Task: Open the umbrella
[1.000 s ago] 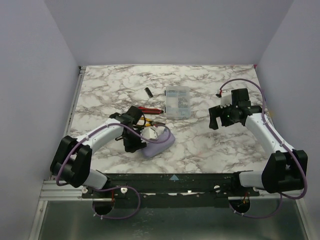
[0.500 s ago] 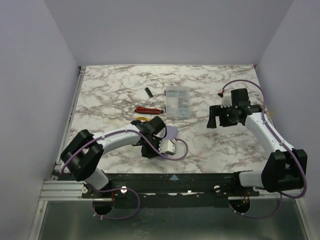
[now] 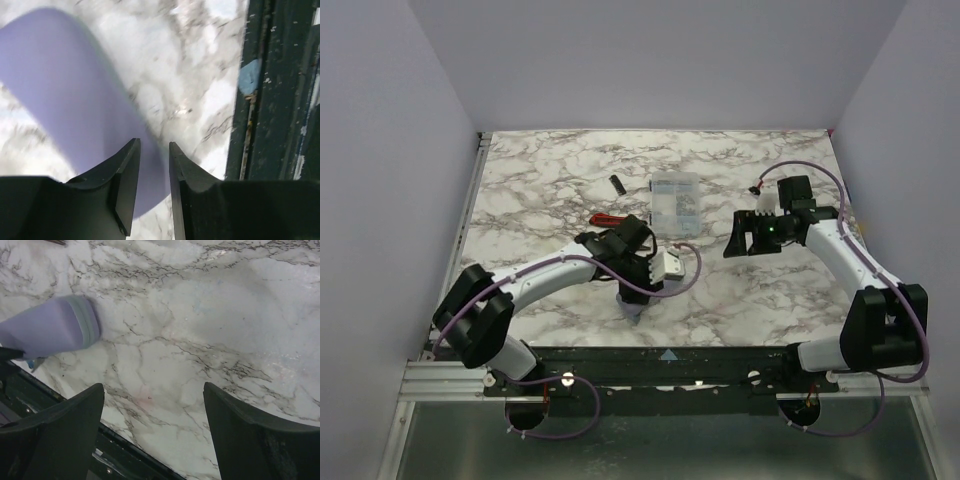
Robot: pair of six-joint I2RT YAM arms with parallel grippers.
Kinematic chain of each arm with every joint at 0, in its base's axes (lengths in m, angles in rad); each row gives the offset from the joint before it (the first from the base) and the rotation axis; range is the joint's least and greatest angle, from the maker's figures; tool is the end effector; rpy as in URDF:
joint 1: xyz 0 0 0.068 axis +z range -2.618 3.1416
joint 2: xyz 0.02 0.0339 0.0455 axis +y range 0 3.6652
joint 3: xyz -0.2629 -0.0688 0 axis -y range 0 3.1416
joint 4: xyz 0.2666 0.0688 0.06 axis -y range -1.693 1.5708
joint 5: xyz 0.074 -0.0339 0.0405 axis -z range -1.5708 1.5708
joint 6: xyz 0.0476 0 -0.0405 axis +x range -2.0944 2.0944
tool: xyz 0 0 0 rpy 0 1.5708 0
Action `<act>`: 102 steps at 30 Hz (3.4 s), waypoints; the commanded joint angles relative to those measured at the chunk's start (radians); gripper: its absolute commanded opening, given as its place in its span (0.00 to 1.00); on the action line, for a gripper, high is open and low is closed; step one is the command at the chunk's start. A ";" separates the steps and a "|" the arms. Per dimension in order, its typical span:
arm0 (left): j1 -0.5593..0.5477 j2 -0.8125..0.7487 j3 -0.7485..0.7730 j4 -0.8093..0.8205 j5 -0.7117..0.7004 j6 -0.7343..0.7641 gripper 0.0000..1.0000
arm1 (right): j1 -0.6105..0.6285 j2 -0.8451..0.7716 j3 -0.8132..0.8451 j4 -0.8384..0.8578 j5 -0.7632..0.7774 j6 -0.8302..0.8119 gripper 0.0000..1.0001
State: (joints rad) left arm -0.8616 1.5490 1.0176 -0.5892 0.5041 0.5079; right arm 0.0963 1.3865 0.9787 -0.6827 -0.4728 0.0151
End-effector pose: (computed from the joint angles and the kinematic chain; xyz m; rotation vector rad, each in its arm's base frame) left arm 0.1941 -0.2615 0.1888 1.8189 1.9775 -0.7880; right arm 0.2907 0.0499 0.2181 -0.2602 2.6057 0.6644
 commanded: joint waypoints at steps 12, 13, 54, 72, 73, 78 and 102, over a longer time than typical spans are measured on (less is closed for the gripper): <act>0.185 -0.096 -0.111 -0.011 -0.135 -0.013 0.45 | -0.004 0.051 -0.004 0.074 -0.124 -0.173 0.81; 0.196 -0.110 -0.108 -0.022 -0.118 -0.015 0.46 | -0.003 0.048 0.001 0.075 -0.132 -0.195 0.81; 0.677 -0.654 -0.364 0.255 0.173 -0.083 0.88 | 0.585 0.219 -0.067 0.316 0.235 -0.816 0.56; 0.024 -0.296 -0.633 1.107 -0.108 -0.368 0.55 | 0.401 0.006 -0.275 0.211 0.073 -1.003 0.52; 0.012 -0.275 -0.647 1.146 -0.131 -0.370 0.55 | 0.401 0.012 -0.272 0.207 0.072 -0.994 0.52; -0.031 -0.158 -0.670 1.277 -0.216 -0.401 0.51 | 0.401 0.008 -0.278 0.207 0.058 -0.953 0.51; -0.071 0.134 -0.562 1.451 -0.321 -0.533 0.31 | 0.401 0.000 -0.294 0.205 0.051 -0.899 0.51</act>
State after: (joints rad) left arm -0.9257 1.6493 0.4240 0.8173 0.2443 0.0338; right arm 0.4934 1.3670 0.7204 -0.3866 -0.3832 -0.9146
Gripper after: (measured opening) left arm 0.304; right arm 0.570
